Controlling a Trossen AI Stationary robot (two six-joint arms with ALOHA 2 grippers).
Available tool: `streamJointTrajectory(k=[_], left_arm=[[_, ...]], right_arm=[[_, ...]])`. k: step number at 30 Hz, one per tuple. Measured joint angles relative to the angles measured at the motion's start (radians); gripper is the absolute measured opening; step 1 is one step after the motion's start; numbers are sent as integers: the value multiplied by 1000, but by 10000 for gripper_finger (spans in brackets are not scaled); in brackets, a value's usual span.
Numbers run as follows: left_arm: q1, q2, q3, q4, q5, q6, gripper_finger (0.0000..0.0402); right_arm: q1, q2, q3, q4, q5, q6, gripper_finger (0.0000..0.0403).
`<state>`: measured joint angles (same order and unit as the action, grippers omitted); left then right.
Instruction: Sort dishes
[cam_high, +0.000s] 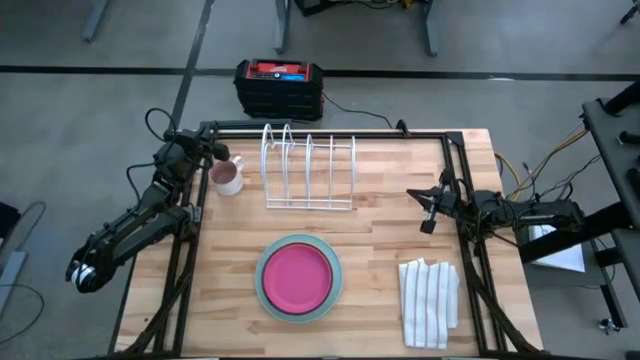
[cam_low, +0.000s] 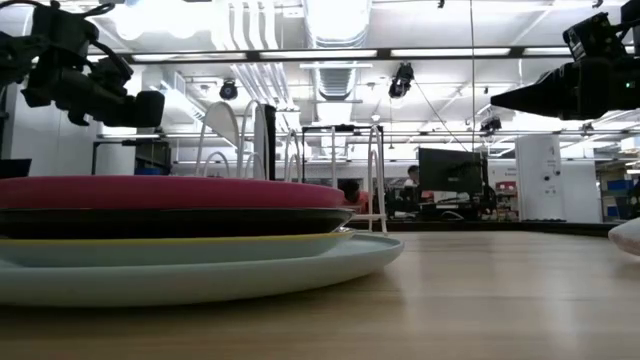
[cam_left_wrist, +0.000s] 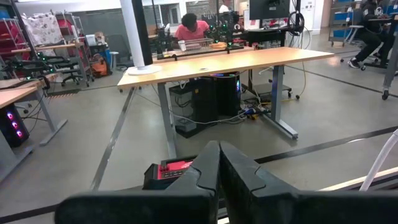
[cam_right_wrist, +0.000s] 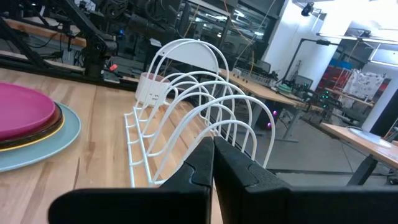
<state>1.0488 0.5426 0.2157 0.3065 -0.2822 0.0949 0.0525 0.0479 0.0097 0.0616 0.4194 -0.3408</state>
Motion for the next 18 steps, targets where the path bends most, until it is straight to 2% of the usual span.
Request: streamJointTrajectory(k=[18], left_arm=[[0, 0, 0, 0, 0, 0, 0]], right_arm=[[0, 0, 0, 0, 0, 12, 0]])
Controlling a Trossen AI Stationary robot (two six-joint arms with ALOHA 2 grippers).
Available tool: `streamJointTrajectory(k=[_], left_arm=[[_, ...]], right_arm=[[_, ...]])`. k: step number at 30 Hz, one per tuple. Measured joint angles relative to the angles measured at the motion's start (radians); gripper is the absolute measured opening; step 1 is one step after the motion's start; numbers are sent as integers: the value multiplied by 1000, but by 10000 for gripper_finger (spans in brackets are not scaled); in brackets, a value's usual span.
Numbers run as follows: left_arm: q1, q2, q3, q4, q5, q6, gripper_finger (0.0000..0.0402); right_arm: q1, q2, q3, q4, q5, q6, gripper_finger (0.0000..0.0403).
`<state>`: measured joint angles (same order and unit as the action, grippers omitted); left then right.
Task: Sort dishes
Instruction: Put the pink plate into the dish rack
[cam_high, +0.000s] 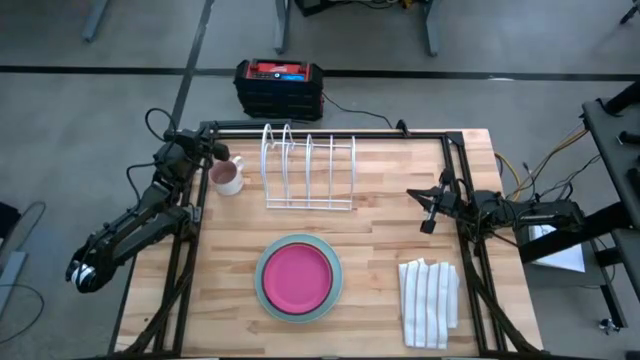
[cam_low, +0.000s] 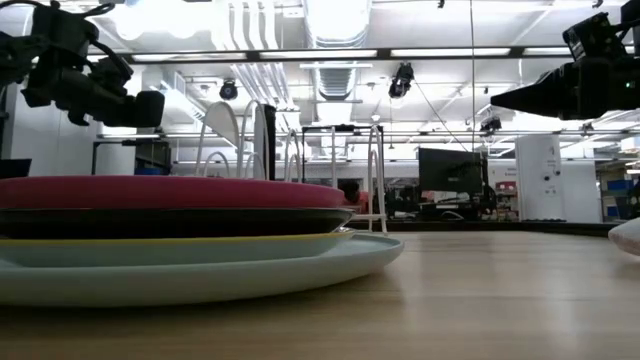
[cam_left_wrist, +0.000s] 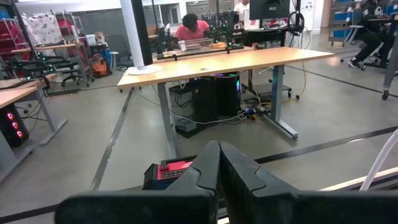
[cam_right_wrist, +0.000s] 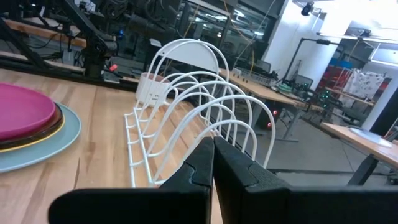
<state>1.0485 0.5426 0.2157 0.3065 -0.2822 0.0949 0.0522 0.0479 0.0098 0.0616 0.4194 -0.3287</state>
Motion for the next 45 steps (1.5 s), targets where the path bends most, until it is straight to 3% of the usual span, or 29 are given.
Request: streamJointTrajectory(k=[3, 5, 10, 16, 22, 31, 35, 41, 45], left_arm=[[-1, 0, 0, 0, 1, -26, 0], [-11, -10, 0, -4, 16, -155, 0], [-24, -86, 25, 32, 115, -410, 0], [-54, -163, 58, 79, 521, -345, 0], [-136, -164, 107, 79, 624, -362, 0], [-451, -54, 194, 79, 607, -237, 0], [-623, -17, 257, 36, 529, -168, 0], [-868, 49, 371, -207, 323, -132, 0], [-1009, 122, 413, -290, 272, -167, 0]], right_arm=[[0, 0, 0, 0, 0, 146, 0], [0, 0, 0, 4, 0, 289, 0], [-2, 0, 1, 46, 0, 302, 0], [-2, 0, 1, 48, 0, 263, 0], [-2, 0, 1, 48, 0, 244, 0], [0, 0, 0, 66, -10, 304, 0], [0, 7, 0, 70, -18, 269, 0], [0, 7, 0, 71, -19, 267, 0], [0, 7, 0, 71, -19, 266, 0]])
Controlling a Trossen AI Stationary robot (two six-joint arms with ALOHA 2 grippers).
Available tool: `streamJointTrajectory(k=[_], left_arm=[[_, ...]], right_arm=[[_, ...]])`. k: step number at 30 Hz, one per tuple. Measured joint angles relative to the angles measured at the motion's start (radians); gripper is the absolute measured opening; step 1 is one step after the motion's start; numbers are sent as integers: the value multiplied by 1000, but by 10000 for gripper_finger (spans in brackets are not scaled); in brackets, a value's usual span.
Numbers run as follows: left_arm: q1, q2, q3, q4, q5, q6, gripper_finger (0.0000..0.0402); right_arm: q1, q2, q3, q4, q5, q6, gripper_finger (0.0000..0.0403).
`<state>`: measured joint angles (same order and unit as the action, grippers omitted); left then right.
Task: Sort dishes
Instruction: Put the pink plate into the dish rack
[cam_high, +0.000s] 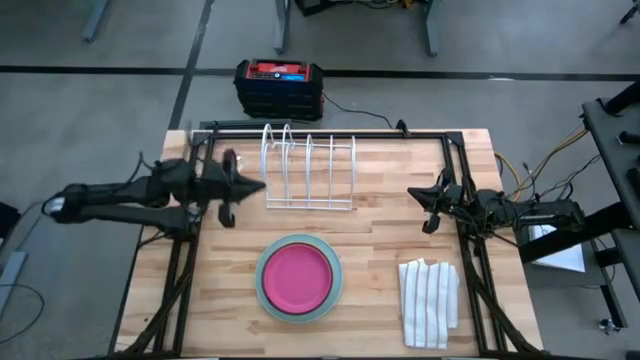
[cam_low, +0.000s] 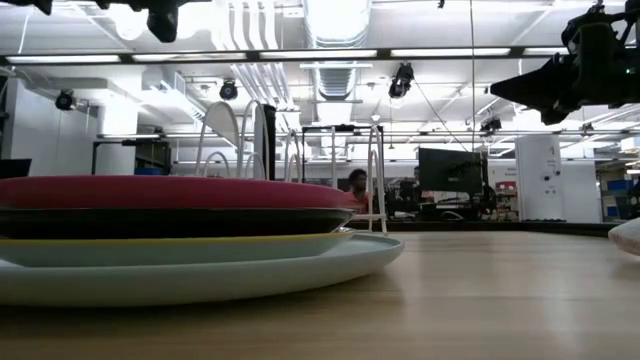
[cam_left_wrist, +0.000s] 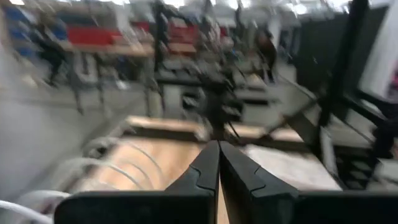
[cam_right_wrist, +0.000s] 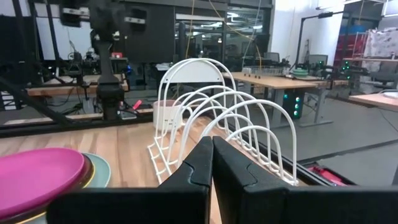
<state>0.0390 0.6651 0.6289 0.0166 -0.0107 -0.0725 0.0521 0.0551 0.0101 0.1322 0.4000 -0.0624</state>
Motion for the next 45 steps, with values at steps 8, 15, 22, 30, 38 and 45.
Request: streamJointTrajectory(k=[8, 15, 22, 30, 38, 45], left_arm=[[-179, 155, 77, -93, -138, -27, 0], [-224, 299, 145, -225, -137, -200, 0], [-226, 468, 211, -430, -137, -355, 0], [-254, 623, 250, -539, -50, -382, 0], [-320, 678, 261, -612, -49, -544, 0], [-342, 689, 261, -623, -50, -707, 0]], right_arm=[[0, 0, 0, 0, 0, 1, 0], [0, 0, 0, -5, 0, 1, 0], [0, 0, 0, -31, 0, 6, 0], [0, 0, 0, -32, 0, 11, 0], [0, 0, 0, -51, 0, 11, 0], [0, 0, 0, -54, 0, 11, 0]])
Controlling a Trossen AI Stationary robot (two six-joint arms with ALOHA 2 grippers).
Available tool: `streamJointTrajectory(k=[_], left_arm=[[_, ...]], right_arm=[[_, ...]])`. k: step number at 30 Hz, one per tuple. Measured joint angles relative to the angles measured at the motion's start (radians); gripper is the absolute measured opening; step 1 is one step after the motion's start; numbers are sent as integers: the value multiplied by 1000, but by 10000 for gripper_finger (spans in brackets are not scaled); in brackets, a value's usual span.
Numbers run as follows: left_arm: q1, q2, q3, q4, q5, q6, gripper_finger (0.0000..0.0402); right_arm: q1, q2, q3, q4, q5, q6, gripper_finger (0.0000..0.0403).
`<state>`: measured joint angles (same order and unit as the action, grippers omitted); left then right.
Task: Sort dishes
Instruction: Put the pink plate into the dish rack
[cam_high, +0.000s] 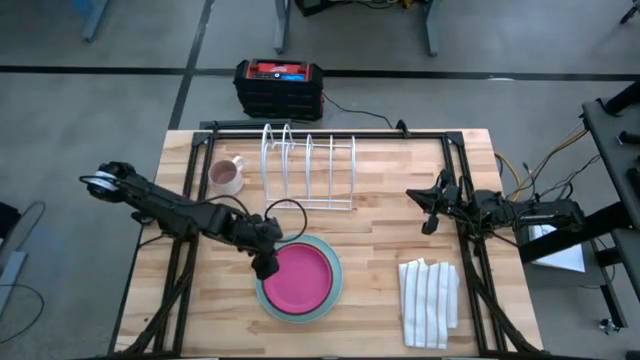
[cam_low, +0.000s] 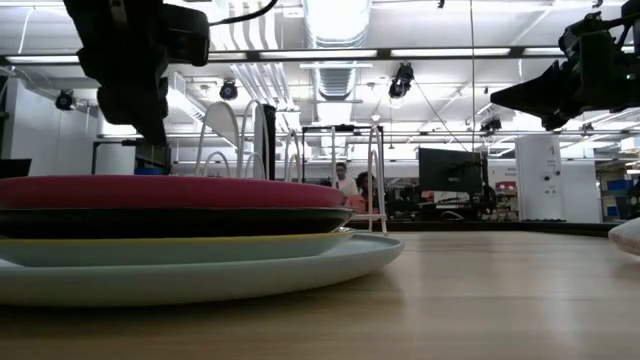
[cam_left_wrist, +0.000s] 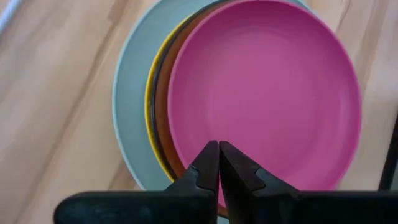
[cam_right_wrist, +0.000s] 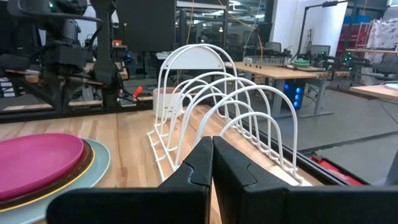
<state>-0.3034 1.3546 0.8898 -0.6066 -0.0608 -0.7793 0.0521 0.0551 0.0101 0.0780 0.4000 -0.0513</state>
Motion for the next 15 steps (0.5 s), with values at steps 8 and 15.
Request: streamJointTrajectory(k=[8, 15], left_arm=[[-4, 86, -1, 3, 0, -76, 0], [-4, 145, -1, 1, 0, -106, 0]], right_arm=[[0, 0, 0, 0, 0, 0, 0], [0, 0, 0, 0, 0, 9, 0]])
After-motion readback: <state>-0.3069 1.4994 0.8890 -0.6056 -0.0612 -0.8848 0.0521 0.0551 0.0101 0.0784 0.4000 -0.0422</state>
